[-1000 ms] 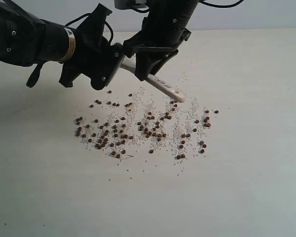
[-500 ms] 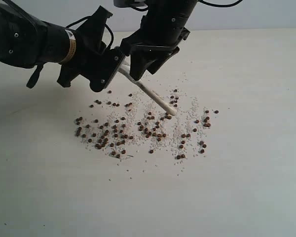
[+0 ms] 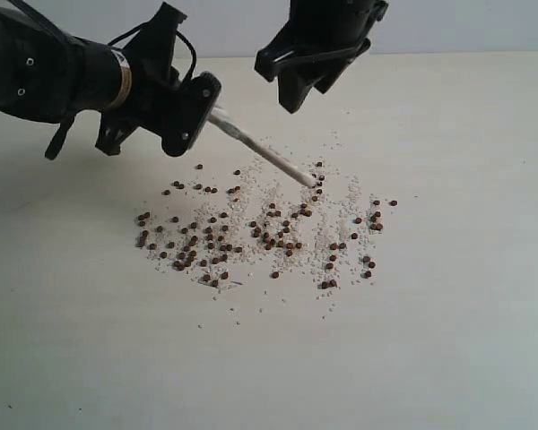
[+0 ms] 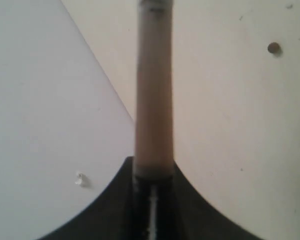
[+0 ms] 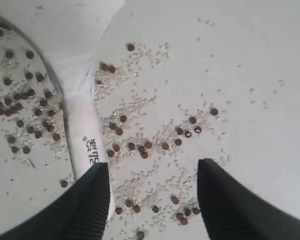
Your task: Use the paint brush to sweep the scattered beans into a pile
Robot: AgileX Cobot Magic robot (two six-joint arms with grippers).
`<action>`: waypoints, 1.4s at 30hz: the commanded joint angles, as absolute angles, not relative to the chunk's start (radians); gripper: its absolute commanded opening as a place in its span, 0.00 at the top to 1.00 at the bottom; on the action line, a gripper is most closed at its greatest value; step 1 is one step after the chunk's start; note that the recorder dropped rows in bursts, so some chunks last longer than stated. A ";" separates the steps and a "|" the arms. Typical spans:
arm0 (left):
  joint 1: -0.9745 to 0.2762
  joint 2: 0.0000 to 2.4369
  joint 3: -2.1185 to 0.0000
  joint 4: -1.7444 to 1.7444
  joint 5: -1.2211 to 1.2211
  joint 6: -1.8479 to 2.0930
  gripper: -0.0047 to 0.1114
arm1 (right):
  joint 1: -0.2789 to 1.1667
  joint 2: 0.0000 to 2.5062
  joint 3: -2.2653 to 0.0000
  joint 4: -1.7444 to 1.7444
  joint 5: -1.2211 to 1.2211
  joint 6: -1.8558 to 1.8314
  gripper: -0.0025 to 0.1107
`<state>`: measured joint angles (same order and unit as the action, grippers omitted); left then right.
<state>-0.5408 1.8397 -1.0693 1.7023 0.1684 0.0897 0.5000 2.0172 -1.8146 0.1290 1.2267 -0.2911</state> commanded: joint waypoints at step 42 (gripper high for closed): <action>-0.468 1.531 -0.735 0.325 -0.043 0.101 0.96 | 0.487 1.232 -1.022 -1.147 0.728 0.872 0.98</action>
